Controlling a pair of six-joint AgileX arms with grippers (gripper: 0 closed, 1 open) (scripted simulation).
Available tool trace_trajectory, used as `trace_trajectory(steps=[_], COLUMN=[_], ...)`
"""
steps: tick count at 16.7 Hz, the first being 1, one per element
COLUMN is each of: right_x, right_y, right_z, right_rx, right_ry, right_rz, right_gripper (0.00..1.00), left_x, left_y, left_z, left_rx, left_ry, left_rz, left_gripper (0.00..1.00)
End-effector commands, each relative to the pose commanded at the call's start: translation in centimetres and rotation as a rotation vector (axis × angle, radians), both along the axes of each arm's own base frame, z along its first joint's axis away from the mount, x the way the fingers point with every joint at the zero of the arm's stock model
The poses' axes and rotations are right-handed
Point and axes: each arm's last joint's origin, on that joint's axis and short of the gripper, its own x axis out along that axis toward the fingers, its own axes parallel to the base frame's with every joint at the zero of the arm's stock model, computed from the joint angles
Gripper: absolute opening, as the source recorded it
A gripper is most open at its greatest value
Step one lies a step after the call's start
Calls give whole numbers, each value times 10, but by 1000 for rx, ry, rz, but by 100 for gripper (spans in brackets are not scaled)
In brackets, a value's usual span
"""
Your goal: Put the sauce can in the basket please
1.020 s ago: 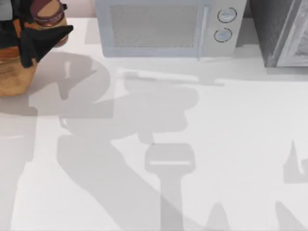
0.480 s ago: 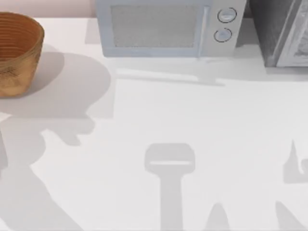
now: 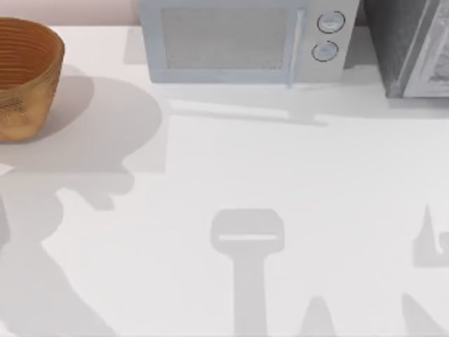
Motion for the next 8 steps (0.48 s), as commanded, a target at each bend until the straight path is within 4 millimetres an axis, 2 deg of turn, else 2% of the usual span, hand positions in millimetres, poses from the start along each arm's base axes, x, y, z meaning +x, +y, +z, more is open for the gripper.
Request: trace_trajectory(steps=[8], right_x=[0], right_y=[0], right_z=[0], right_rx=[0], right_ry=[0], right_rz=[0], right_gripper=[100], left_x=[35], left_y=[-37], left_z=[-19], left_rx=[-2], left_ry=[2], left_rz=[2], left_gripper=[0])
